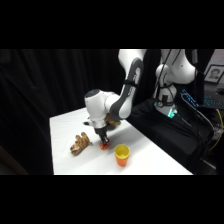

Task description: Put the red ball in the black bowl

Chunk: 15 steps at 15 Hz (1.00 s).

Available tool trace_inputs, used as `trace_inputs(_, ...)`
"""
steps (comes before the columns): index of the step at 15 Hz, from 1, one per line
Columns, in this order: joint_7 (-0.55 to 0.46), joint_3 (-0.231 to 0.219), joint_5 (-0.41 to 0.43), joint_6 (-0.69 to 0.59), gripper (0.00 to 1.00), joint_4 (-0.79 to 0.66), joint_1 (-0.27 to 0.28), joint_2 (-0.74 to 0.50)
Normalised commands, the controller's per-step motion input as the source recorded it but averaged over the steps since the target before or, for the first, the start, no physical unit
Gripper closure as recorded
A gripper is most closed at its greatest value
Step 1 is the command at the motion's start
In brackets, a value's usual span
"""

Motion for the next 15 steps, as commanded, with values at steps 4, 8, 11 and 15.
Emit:
trace_inputs(4, -0.04, 0.059, 0.029, -0.21, 0.97, -0.23, -0.041, -0.46)
trace_inputs(8, -0.11, 0.037, 0.052, -0.24, 0.97, -0.22, -0.070, -0.45)
trace_inputs(11, -0.17, 0.003, 0.075, -0.17, 0.97, -0.22, -0.095, -0.42)
trace_inputs(15, -0.23, -0.034, 0.140, -0.08, 0.97, -0.30, -0.124, -0.42)
